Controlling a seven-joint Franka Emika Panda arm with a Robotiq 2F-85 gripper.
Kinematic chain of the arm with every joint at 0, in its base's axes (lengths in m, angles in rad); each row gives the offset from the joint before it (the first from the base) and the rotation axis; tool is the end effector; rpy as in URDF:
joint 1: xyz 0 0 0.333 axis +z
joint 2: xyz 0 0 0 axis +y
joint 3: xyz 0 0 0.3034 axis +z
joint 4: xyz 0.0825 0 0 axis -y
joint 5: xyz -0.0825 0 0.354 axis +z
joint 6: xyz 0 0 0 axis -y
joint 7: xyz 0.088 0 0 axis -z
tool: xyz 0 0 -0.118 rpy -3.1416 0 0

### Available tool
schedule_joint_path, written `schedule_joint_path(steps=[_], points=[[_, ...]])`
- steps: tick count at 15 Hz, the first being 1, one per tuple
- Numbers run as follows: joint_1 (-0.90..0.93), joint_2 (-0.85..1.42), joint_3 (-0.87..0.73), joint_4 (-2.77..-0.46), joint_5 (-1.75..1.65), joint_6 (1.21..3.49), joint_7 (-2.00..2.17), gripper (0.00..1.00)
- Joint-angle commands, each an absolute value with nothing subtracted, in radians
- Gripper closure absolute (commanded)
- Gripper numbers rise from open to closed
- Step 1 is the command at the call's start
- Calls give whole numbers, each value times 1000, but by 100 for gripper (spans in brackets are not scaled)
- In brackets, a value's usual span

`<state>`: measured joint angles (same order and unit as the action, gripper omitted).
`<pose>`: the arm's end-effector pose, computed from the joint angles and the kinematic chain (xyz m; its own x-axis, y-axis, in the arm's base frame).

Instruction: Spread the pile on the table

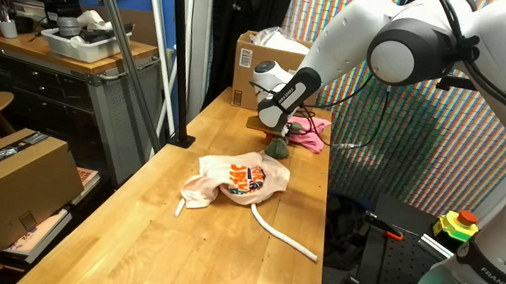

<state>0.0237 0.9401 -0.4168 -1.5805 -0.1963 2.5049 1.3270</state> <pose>0.6288 -0.2217 0.1264 0.1878 -0.8911 0.4132 -0.9801 -0.1425 0.1381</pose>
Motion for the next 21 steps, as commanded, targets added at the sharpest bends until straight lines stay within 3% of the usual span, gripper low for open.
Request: schedule_joint_path(steps=[1, 5, 6, 21], points=[[15, 946, -411, -1555, -188, 2506, 1319, 64], [15, 923, -401, -1564, -183, 2512, 1312, 92], [12, 912, -393, -1569, -176, 2522, 1308, 94], [-7, 911, -331, -1480, -75, 2710, 1236, 95]])
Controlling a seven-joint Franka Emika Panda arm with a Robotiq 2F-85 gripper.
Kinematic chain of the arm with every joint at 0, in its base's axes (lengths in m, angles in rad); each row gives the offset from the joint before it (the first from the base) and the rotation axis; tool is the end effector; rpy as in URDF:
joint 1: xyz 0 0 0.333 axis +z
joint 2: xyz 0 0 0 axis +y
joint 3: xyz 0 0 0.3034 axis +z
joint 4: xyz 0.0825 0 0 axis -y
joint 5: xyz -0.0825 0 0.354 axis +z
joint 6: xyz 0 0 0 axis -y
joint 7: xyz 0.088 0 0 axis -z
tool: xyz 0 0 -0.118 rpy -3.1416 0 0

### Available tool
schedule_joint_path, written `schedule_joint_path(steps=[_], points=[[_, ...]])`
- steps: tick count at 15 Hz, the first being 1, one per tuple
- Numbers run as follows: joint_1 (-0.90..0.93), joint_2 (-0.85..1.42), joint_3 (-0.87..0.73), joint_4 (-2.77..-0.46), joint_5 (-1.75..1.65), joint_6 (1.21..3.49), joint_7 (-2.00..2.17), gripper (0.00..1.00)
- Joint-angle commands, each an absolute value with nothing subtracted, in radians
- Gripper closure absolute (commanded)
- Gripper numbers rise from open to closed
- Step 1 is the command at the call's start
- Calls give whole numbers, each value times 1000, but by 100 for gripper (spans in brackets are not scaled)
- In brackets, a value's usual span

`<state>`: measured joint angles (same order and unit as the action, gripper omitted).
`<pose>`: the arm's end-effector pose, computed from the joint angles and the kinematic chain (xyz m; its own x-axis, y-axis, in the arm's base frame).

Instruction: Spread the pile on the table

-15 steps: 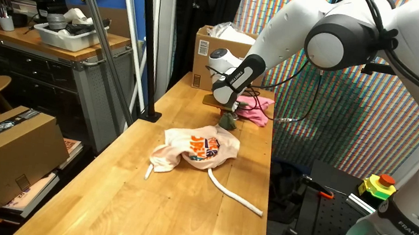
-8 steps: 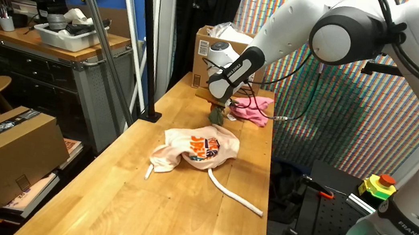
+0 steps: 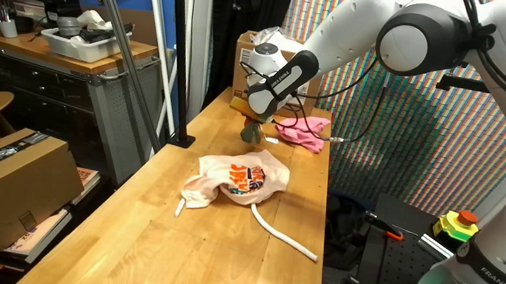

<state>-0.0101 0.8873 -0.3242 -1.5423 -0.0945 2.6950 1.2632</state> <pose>0.6765 -0.1883 0.1783 0.1604 -0.9150 0.3702 -0.9617 -0.2293 -0.1500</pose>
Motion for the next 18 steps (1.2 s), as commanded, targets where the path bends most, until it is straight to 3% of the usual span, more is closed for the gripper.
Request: schedule_joint_path(steps=[1, 11, 18], points=[[-6, 918, -330, -1462, -76, 2708, 1235, 95], [-8, 1042, -286, -1179, -72, 2621, 1182, 95], [6, 1170, -342, -925, -135, 2367, 1208, 95]])
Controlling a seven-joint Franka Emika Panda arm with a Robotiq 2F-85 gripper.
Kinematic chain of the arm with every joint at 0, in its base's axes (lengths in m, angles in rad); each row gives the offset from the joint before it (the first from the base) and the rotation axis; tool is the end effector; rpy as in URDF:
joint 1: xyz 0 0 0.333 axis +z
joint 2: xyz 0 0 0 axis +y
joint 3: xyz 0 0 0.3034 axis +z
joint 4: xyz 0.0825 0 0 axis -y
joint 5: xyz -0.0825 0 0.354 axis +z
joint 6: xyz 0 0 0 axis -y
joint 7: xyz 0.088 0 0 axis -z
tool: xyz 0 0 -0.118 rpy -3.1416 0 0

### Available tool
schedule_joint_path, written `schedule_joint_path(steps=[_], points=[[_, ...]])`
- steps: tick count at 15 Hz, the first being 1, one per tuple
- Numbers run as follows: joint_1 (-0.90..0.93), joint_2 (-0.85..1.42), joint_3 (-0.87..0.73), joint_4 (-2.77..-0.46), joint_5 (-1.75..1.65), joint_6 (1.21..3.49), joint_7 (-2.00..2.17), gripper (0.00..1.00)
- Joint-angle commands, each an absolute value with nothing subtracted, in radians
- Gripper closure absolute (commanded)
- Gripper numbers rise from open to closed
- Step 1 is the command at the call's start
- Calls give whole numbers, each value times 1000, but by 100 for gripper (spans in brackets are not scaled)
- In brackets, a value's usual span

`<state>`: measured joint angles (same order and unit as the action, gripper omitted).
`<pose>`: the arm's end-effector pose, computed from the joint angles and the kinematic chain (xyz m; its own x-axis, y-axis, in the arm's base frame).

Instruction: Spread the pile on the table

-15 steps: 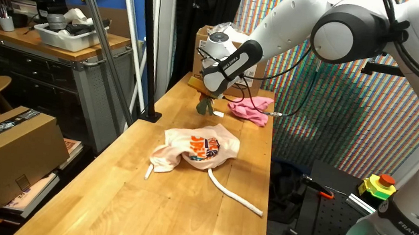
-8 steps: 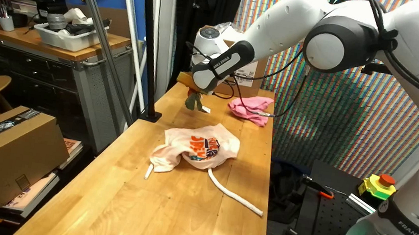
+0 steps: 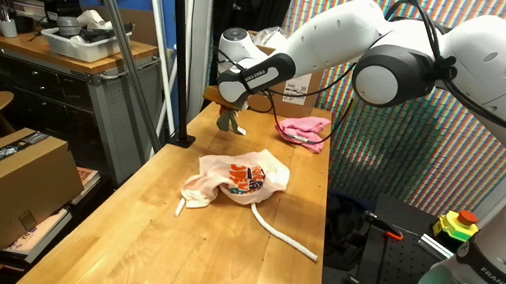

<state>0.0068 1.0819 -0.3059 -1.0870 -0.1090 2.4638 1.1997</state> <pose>0.7543 -0.1431 0.2045 0.2818 -0.8593 0.4269 -0.9224 -0.3651 -0.1261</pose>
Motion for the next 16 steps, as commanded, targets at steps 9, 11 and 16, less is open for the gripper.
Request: schedule_joint_path(steps=[9, 11, 16], points=[[-49, 1293, -337, -727, -157, 2315, 1199, 95], [-60, 1305, -326, -709, -155, 2306, 1172, 56], [-70, 1293, -291, -726, -145, 2293, 1050, 18]])
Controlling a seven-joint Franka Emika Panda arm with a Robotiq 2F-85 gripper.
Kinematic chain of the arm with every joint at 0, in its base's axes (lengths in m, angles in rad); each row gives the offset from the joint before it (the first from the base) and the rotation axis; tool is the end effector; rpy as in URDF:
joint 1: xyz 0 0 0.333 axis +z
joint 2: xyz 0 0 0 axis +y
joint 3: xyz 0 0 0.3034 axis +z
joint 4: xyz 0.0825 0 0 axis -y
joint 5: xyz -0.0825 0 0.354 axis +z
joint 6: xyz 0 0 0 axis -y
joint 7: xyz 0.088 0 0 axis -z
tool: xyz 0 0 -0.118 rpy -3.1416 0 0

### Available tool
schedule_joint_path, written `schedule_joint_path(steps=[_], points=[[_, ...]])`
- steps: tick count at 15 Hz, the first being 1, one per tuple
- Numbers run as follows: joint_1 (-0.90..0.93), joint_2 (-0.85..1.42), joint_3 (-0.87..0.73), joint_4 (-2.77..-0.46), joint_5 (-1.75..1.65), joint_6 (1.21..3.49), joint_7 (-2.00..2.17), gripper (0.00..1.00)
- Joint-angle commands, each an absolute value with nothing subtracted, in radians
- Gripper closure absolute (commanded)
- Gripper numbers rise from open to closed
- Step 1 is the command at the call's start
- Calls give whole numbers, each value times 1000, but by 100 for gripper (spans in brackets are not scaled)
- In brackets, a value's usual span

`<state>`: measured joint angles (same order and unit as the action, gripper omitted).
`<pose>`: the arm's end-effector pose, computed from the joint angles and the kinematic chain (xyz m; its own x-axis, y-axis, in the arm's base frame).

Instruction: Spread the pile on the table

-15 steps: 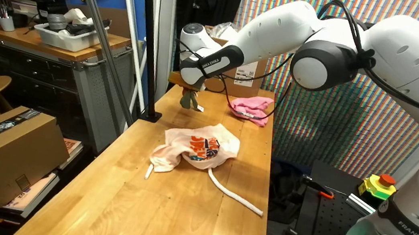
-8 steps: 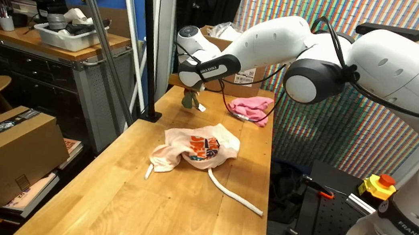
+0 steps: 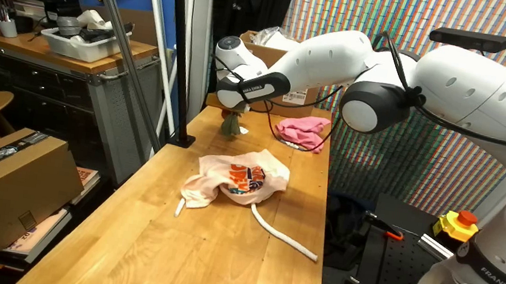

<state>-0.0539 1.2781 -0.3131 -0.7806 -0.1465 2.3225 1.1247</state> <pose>0.7678 -0.1664 0.1772 0.3596 -0.8044 0.4729 -0.9071 -0.4201 -0.0249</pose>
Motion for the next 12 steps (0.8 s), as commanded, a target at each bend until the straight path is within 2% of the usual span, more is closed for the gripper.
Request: schedule_joint_path(steps=[1, 2, 3, 12], points=[[-67, 1286, -292, -736, -148, 2296, 1037, 12], [-64, 1278, -291, -745, -149, 2296, 1022, 3], [-61, 1272, -291, -751, -150, 2292, 1008, 1], [-12, 1085, -224, -959, -141, 2220, 802, 0]])
